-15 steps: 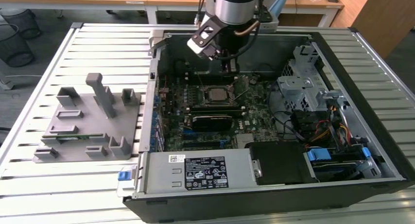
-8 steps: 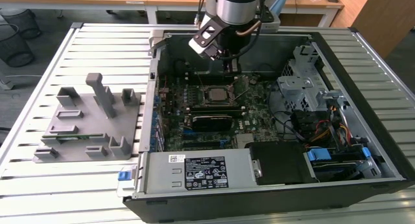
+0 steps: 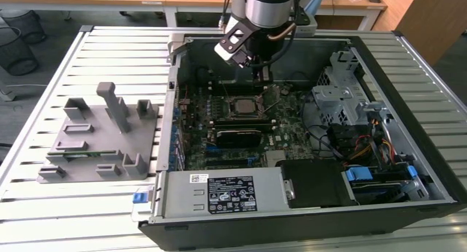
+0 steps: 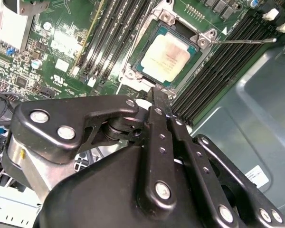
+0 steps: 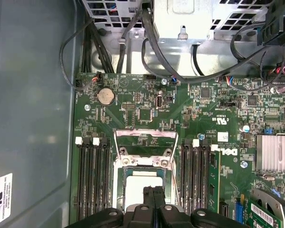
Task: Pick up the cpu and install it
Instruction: 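Place the cpu into insertion slot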
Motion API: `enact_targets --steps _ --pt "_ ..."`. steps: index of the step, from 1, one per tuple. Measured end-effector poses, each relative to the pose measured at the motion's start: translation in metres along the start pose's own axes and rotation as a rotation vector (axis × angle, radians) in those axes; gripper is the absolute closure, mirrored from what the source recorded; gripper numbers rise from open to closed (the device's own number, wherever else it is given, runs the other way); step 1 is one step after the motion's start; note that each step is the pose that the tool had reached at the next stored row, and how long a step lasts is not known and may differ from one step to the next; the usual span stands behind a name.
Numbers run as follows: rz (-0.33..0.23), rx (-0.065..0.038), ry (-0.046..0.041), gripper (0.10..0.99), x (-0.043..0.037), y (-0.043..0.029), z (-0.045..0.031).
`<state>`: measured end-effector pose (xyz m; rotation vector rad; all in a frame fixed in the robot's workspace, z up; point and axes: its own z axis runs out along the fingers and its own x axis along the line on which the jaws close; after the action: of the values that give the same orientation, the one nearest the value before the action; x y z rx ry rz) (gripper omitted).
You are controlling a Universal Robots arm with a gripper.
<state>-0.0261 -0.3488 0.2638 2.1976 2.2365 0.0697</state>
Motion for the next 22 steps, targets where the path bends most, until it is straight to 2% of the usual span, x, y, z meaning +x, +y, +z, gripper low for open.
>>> enact_targets --steps 4,9,22 --pt "0.000 0.000 0.0000 0.980 -0.0001 0.0035 0.0001" --pt "0.000 0.000 0.0000 0.980 -0.0002 0.0117 0.0004" --pt "-0.010 0.001 0.0002 0.980 0.0013 0.0275 0.0022"
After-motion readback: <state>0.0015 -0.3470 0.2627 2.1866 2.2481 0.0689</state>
